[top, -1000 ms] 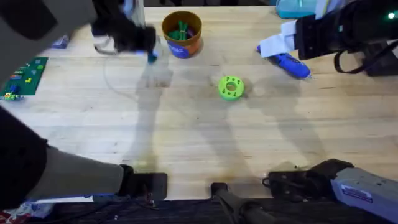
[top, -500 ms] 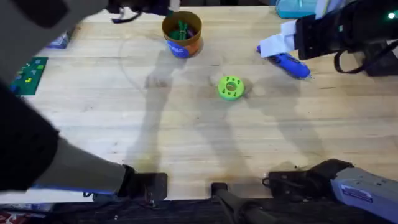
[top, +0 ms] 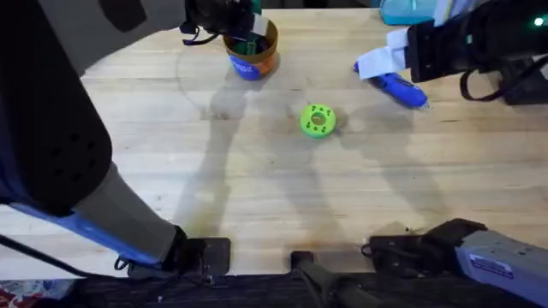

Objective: Pick up the gripper from the table and insert it into the empty holder that is missing its gripper. Then pick up a screw, insert it into the mounting hole, and use the screwdriver to tighten it. Finally, clean up the table by picking up the vegetable and placing it into the bucket.

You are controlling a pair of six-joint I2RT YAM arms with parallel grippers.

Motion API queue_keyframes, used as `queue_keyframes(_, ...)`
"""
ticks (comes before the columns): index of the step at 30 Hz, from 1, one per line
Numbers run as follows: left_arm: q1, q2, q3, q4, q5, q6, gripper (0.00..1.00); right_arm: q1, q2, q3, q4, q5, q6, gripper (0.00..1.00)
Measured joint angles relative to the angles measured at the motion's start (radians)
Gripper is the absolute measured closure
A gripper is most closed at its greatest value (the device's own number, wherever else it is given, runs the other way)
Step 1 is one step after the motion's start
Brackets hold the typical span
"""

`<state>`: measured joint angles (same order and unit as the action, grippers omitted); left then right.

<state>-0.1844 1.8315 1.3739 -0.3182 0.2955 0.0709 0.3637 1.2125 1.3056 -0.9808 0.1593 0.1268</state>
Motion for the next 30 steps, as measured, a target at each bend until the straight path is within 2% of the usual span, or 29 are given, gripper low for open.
queue_keyframes(3,0.0,0.0,0.0,-0.008,-0.001,-0.001,0.217,0.0,0.0,0.0,0.0,0.0,0.0,0.005)
queue_keyframes(4,0.0,0.0,0.0,-0.014,-0.003,-0.002,0.094,0.0,0.0,0.0,0.0,0.0,0.0,0.005)
queue_keyframes(5,0.0,-0.001,0.0,-0.025,-0.009,-0.004,0.038,0.0,0.0,0.0,0.0,0.0,0.0,0.005)
queue_keyframes(9,0.0,-0.023,0.0,-0.085,-0.04,-0.004,0.014,0.0,0.0,0.0,0.0,0.0,0.0,0.005)
queue_keyframes(13,0.0,-0.11,0.0,-0.189,-0.058,-0.004,0.014,0.0,0.0,0.0,0.0,0.0,0.0,0.005)
queue_keyframes(17,0.004,-0.248,0.001,-0.33,-0.062,-0.004,0.014,0.0,0.0,0.0,0.0,0.0,0.0,0.005)
queue_keyframes(22,0.028,-0.389,0.005,-0.581,-0.064,-0.003,0.014,0.0,0.0,0.0,0.0,0.0,0.0,0.005)
queue_keyframes(27,0.057,-0.447,0.005,-0.804,-0.07,-0.001,0.014,0.0,0.0,0.0,-0.001,0.0,0.0,0.005)
queue_keyframes(30,0.063,-0.451,0.005,-0.846,-0.076,-0.001,0.014,0.0,0.0,0.0,0.0,0.0,0.0,0.005)
